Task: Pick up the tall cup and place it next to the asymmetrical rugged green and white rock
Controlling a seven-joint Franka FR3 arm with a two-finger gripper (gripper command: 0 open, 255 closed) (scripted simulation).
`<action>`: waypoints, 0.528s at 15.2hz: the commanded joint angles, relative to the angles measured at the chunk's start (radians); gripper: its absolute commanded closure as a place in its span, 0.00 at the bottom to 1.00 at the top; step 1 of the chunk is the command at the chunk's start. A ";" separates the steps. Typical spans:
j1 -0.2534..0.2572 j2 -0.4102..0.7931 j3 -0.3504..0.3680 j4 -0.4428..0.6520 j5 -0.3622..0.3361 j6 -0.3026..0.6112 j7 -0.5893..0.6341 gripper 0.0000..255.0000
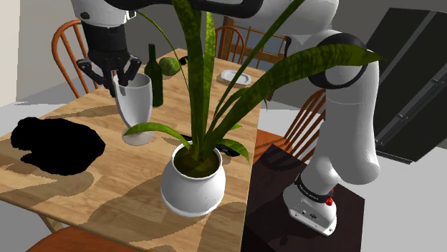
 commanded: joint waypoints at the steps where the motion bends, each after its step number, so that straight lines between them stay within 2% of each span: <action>1: -0.003 -0.007 0.000 -0.036 0.001 0.031 0.002 1.00; 8: -0.014 -0.029 0.000 -0.167 0.004 0.139 0.008 1.00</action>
